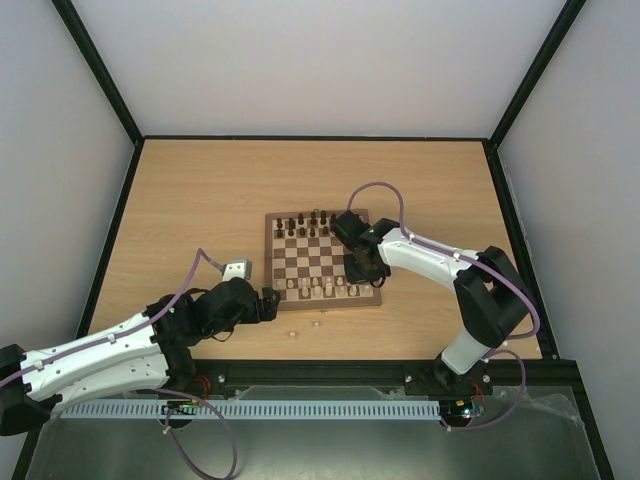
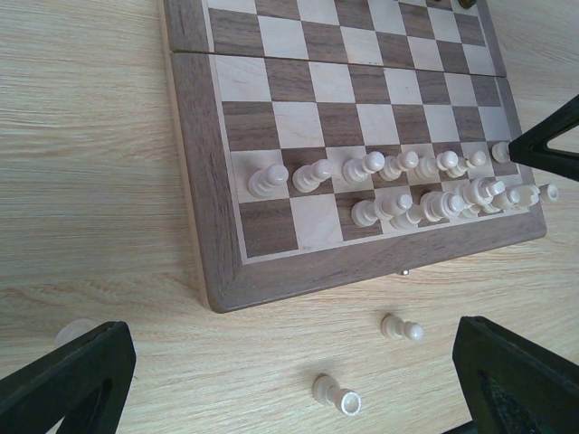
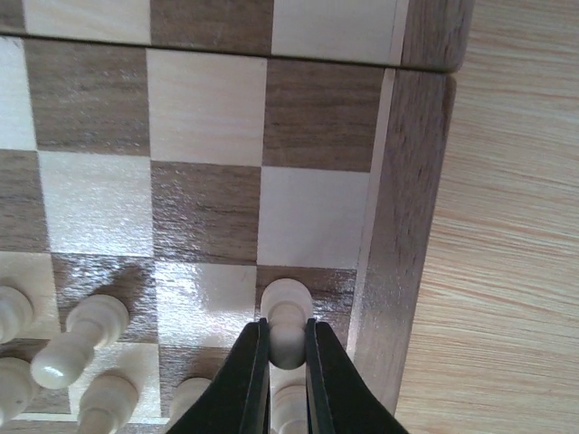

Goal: Set up the chess pieces on the board
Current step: Place the chess piece on the chessboard.

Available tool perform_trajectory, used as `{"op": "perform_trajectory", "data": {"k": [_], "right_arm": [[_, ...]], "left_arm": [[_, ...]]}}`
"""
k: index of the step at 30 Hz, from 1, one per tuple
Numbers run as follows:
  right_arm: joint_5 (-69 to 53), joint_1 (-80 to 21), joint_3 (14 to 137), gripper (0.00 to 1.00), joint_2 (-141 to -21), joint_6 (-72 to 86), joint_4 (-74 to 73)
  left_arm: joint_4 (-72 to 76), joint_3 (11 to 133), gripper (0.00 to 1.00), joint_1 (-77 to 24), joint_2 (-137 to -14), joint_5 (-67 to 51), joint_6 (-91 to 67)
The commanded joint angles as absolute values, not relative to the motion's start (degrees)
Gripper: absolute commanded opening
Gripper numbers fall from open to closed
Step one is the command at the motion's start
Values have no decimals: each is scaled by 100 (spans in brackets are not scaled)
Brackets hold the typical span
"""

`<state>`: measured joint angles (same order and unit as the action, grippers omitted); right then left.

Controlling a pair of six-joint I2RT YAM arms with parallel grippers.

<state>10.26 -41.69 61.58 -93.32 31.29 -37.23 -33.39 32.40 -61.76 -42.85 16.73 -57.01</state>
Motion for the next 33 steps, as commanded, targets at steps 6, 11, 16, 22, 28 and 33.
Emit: {"op": "perform_trajectory", "data": {"k": [6, 11, 16, 22, 28, 33], "right_arm": [[906, -4145, 5900, 4, -9263, 3049, -3845], [909, -4142, 5844, 4, -9183, 3040, -3852], [965, -4145, 5826, 5, -9100, 3045, -3888], [989, -4145, 5864, 8, -9041, 3041, -3869], [1010, -4140, 5967, 13, -8907, 3008, -3872], [1127, -4145, 6177, 25, -8627, 2997, -3966]], "left_arm": [[-3368, 3243, 99, -6213, -4344, 1819, -5650], [-3389, 3279, 99, -6207, -4367, 1836, -5650], [-3416, 3297, 99, -6212, -4376, 1846, -5657], [-3431, 3304, 99, -6205, -4376, 1854, -5673], [-3440, 3303, 99, -6215, -4354, 1871, -5686], [-3449, 3313, 99, -6209, -4351, 1910, -5697]]}}
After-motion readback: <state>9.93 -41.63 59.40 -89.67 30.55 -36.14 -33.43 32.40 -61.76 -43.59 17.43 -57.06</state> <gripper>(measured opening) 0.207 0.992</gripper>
